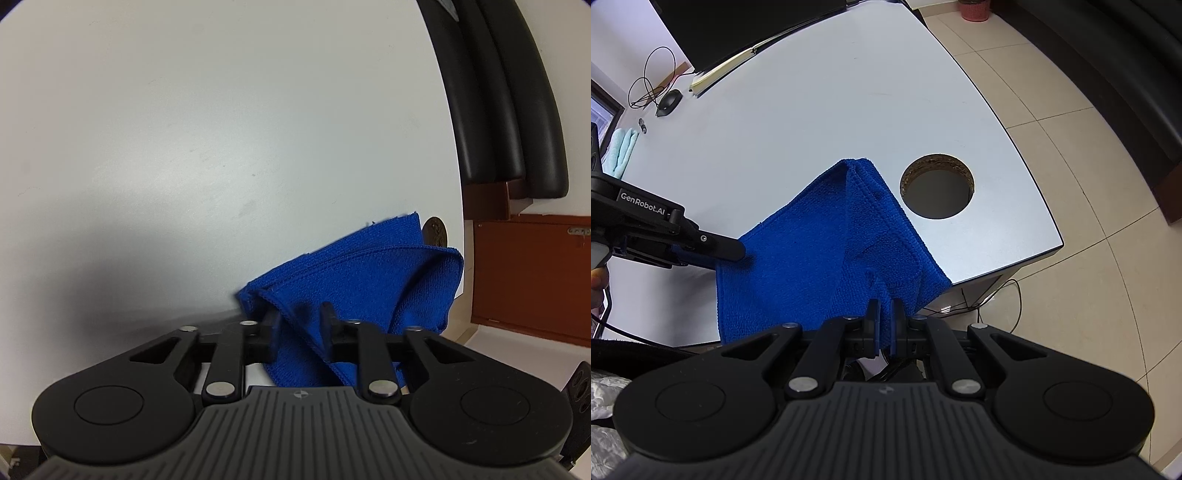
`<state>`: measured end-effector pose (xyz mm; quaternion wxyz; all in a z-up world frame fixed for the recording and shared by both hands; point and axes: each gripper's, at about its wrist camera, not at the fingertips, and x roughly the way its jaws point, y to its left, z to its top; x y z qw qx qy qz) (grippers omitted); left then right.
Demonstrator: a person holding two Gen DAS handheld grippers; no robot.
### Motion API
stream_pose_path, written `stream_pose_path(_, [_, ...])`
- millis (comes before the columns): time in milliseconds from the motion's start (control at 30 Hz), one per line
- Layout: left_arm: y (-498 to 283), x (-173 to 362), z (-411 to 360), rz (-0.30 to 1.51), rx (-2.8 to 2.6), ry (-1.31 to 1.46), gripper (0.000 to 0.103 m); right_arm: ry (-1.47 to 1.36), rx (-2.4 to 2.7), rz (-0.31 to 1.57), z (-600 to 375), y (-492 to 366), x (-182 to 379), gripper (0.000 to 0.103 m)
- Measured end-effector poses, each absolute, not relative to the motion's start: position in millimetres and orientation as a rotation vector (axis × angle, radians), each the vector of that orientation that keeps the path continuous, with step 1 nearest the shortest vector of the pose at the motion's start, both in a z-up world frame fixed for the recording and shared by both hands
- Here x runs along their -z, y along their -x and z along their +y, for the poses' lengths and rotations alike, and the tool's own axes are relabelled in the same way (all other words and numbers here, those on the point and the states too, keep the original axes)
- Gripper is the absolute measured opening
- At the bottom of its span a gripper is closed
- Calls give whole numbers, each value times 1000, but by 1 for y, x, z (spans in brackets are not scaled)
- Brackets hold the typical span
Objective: Fold towel
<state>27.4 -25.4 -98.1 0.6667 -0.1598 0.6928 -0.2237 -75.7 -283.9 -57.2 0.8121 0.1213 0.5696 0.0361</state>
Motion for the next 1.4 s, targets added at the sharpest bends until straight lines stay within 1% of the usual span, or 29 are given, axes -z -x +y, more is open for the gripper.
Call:
stream_pose_path(33, [-27,96,-26,1554,509,348,4,-258,-78,1216,-284,76,57,5])
stream_pose_path(67, [-26,95,-27,1544,512,338,3,-257,-77,1215,-284,75,57,5])
stream_pose_path(433, [-20,71,-21,1423,508,212,3,-214,-97,1205,-278,65,52,5])
stream_pose_path(667, [-13,55,-2,1361,457,153,3,-175,-120,1193,-271,52,48,5])
stream_pose_path(1400, [-2,30,66,1281,354,145,3,-97,-149,1148,-257,9,31,5])
